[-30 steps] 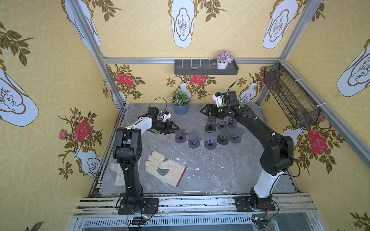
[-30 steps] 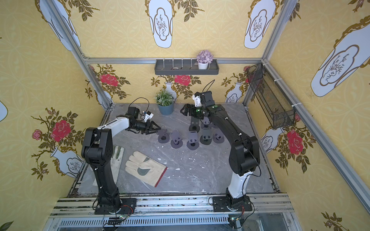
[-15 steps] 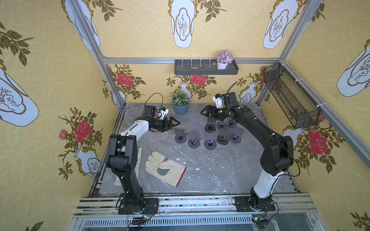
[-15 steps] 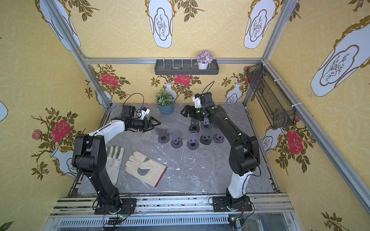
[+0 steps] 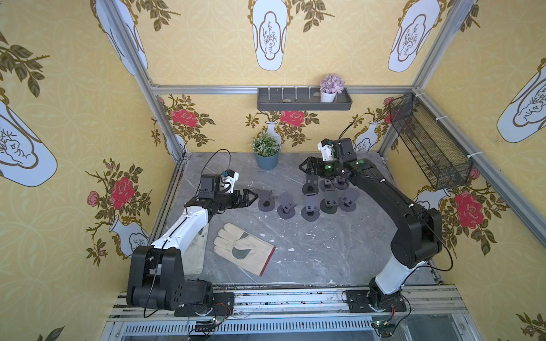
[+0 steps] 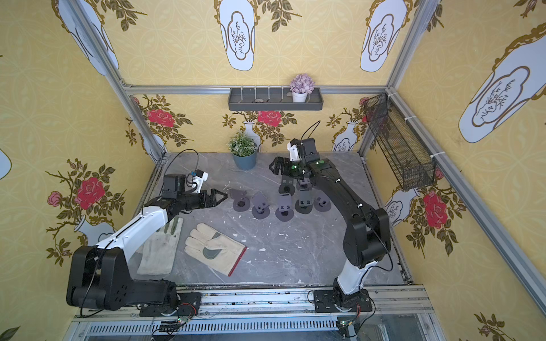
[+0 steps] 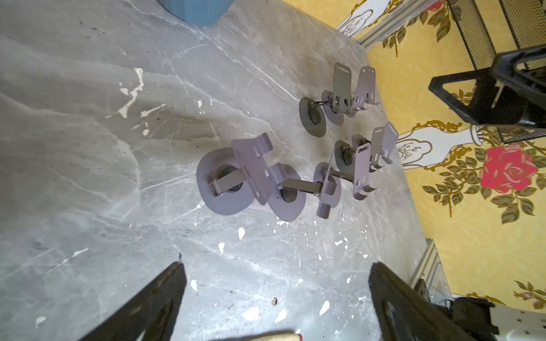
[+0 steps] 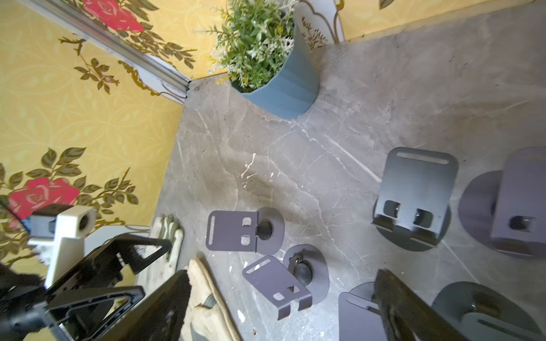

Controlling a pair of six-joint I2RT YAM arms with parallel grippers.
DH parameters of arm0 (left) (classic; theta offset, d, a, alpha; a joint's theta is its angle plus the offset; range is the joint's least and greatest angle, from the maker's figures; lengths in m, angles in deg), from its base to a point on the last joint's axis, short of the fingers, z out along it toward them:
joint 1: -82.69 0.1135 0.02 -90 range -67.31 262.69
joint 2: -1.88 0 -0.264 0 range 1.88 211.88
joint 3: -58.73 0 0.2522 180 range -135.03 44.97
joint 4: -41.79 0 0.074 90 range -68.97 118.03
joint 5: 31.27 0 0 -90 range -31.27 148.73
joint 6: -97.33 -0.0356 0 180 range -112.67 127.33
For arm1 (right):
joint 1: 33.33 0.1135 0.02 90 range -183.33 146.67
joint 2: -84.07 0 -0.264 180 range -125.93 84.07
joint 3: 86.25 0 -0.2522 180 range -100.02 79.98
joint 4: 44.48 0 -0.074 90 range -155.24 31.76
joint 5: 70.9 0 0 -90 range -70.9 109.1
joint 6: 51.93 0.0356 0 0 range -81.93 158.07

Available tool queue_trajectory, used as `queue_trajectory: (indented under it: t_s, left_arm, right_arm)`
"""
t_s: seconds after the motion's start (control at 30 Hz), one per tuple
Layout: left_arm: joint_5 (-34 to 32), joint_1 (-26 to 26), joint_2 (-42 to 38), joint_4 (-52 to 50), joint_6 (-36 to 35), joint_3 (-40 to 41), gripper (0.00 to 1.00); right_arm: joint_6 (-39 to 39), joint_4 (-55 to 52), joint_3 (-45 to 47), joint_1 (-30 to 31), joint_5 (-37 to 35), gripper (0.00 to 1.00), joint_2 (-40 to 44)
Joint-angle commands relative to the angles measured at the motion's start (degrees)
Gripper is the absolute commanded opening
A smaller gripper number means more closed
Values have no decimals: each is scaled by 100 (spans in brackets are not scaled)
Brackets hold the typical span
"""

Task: Open the phone stand
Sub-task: Reset both arms

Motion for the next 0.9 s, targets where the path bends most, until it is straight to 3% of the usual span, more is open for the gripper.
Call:
queue_trajectory:
  t_s: [0.0, 0.33, 0.43, 0.5, 0.57, 0.7, 0.87]
  left_arm:
    - [-674, 0, -294, 549, -78, 302, 99]
    - [-2670, -18, -1092, 2176, 88, 1586, 99]
    - [-3395, -57, -1403, 2608, -19, 2066, 99]
    - [-3808, -67, -1594, 2909, 49, 2253, 99]
    - [-4223, -103, -1847, 3300, 13, 2512, 99]
    - [-5333, -104, -2215, 4043, 16, 3074, 99]
    - [-5561, -119, -2142, 4990, -235, 3585, 99]
  right_arm:
    - [-177, 107, 307, 15, -843, 98, 279]
    - [-1085, 1066, 2257, -109, -3468, 98, 1384]
    - [-1229, 1547, 2805, -159, -4504, 98, 1350]
    - [-1378, 2053, 3225, -261, -4786, 98, 1336]
    - [-1336, 2417, 3567, -538, -4641, 98, 1353]
    - [-1087, 3009, 4136, -1460, -3703, 98, 1479]
    - [-1126, 4187, 4948, -2373, -2762, 98, 1446]
